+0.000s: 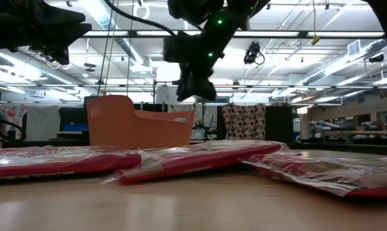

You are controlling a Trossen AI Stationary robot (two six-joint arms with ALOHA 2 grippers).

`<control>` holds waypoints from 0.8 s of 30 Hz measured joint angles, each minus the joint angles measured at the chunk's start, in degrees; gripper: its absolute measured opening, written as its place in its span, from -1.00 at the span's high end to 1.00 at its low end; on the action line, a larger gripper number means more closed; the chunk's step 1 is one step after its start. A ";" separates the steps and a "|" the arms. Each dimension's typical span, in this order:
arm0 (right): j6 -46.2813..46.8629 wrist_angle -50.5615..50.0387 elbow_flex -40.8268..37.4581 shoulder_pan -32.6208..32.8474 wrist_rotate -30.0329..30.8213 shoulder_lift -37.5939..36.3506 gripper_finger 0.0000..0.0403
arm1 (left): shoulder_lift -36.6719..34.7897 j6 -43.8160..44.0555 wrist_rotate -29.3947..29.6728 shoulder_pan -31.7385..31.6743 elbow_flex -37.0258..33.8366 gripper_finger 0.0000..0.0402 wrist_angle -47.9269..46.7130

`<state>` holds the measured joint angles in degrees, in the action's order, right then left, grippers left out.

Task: Sort popcorn bags into baskets
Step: Put the red popcorn bag into the orange bin

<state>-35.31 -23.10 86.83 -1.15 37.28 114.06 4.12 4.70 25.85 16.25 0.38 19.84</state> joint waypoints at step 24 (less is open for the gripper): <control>14.47 -13.67 -2.23 12.99 -25.41 -0.35 0.44 | 0.00 -2.52 2.97 0.00 0.00 0.42 3.03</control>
<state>-20.85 -36.78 84.60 11.84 11.87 113.71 4.12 2.18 28.82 16.25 0.38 22.87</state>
